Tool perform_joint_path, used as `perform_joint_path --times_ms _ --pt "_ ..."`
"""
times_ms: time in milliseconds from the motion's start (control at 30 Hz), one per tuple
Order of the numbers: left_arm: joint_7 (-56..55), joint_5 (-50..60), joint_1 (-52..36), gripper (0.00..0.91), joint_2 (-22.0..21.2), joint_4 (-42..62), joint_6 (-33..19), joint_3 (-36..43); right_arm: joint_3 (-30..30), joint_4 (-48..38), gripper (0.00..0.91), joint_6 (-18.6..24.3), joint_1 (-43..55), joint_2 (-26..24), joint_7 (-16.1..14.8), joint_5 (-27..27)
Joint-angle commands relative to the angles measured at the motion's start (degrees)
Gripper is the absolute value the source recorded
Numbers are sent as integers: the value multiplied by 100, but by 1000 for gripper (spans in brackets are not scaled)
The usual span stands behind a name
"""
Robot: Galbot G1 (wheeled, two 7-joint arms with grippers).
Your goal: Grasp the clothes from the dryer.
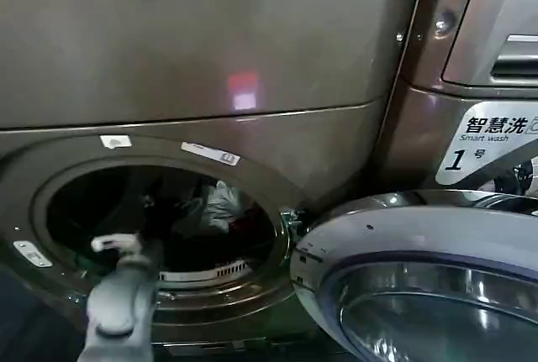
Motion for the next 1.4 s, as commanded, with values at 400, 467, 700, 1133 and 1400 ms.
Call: perform_joint_path --times_ms 400,467,700,1133,1400 --pt "1164 87 -2786 907 168 4194 54 913 5 -120 907 21 22 -52 -7 10" --pt "1644 190 -3006 907 253 4543 42 1102 -12 -148 907 31 38 -71 -8 4" --pt "3017 324 -3695 907 448 5358 -382 1863 -140 -128 907 52 150 -86 -3 -12" --pt "4645 1826 -4498 907 573 6879 -1585 3572 -178 -232 907 112 191 -84 -13 -30" --pt "4916 3253 -4759 907 457 7326 -1886 3897 -186 -232 907 116 215 -76 -21 -36"
